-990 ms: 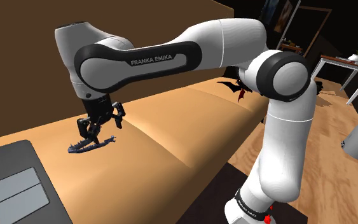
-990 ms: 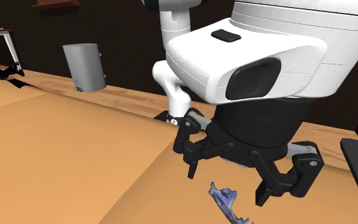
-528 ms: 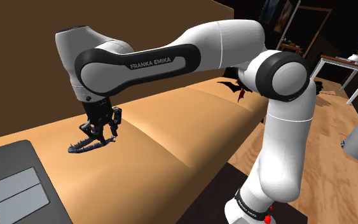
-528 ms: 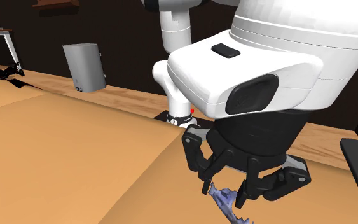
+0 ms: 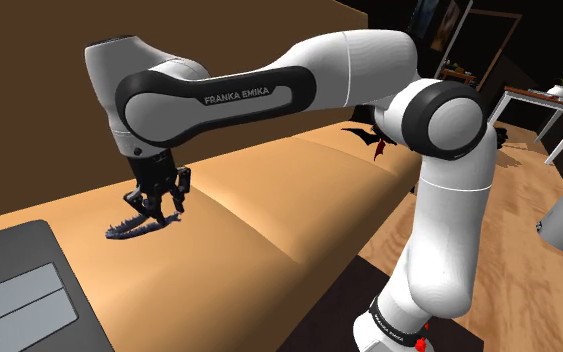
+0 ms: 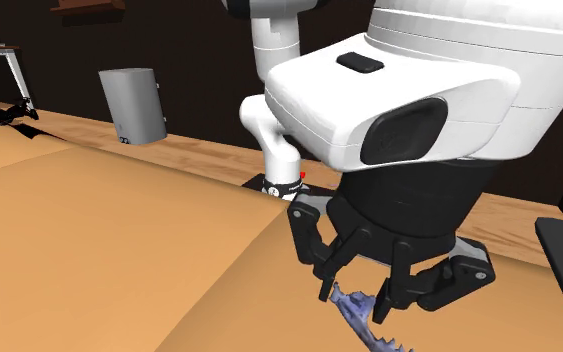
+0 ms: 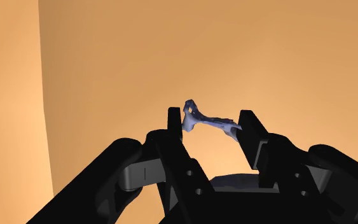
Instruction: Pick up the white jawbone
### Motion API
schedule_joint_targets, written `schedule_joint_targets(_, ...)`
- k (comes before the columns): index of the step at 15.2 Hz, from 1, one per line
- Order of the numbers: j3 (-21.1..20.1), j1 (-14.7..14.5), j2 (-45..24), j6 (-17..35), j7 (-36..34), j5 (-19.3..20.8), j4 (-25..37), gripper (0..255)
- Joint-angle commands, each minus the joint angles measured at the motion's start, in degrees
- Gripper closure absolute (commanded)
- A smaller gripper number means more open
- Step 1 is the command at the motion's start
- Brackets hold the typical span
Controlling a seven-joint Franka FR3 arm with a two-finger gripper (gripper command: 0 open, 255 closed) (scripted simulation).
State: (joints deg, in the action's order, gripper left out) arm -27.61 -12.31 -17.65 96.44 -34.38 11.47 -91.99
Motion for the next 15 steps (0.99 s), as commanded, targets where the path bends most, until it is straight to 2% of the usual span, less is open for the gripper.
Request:
schedule_joint_targets(1, -0.04, 0.08, 0.42, -1.14, 0.27, -0.2, 0.78, 255)
schedule_joint_targets(13, -0.33, -0.68, 0.5, -10.31, 1.03, -0.38, 9.97, 255)
schedule_joint_targets(15, -0.34, -0.7, 0.48, -10.44, 1.04, -0.38, 10.1, 255)
